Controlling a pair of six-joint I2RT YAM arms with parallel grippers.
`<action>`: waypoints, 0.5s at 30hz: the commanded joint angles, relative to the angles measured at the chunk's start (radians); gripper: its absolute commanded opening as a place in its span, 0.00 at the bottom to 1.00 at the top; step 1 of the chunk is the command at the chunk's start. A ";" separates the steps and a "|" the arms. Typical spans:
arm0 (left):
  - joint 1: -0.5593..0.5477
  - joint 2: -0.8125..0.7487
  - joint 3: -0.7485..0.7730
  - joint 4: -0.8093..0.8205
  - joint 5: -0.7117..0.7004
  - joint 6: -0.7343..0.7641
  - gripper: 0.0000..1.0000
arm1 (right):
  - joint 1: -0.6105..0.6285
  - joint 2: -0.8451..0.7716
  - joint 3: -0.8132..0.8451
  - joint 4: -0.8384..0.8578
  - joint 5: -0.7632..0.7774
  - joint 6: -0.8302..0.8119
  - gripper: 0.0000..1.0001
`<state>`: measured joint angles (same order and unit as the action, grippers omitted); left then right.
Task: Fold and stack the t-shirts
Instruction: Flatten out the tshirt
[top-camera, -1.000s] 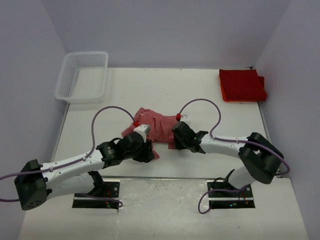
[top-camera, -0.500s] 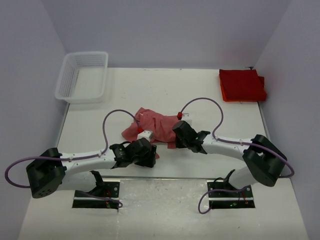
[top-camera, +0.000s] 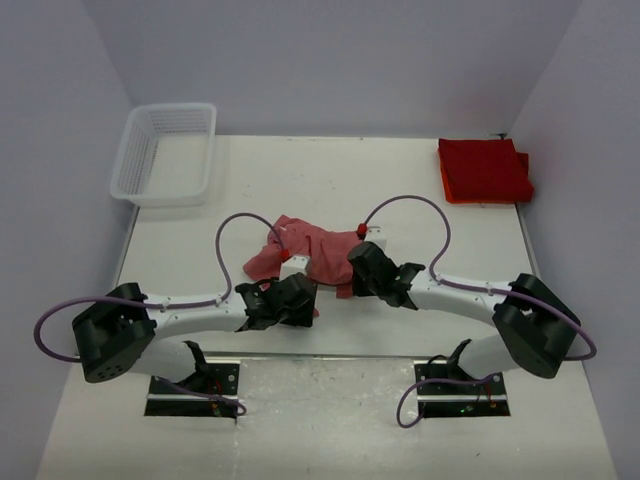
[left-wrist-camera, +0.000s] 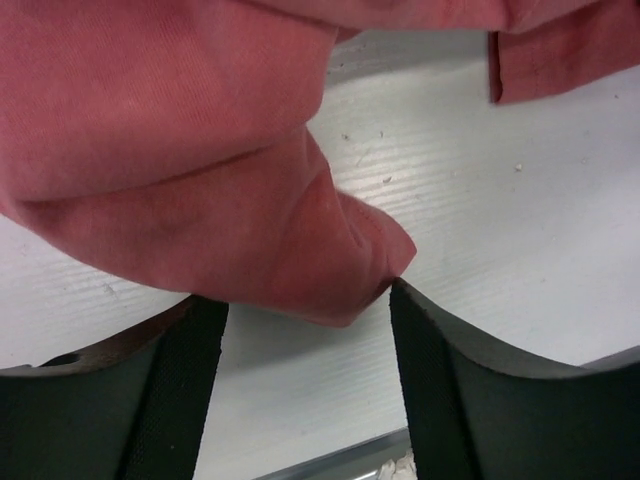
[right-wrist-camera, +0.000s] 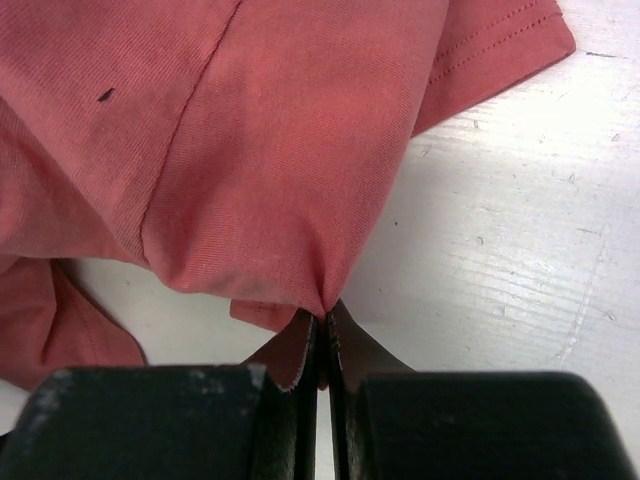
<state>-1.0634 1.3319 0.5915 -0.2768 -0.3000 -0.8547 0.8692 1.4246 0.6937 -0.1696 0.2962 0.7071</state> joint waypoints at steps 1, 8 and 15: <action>-0.006 0.045 0.053 0.034 -0.063 -0.024 0.65 | 0.001 -0.046 -0.006 0.016 0.011 0.005 0.00; -0.007 0.136 0.087 0.059 -0.073 -0.029 0.37 | 0.001 -0.049 -0.011 0.015 0.004 0.005 0.00; -0.024 0.005 0.096 -0.062 -0.160 -0.066 0.00 | 0.001 -0.062 0.029 -0.044 0.055 0.000 0.00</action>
<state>-1.0706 1.4384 0.6617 -0.2684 -0.3691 -0.8803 0.8696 1.4033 0.6872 -0.1757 0.3000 0.7067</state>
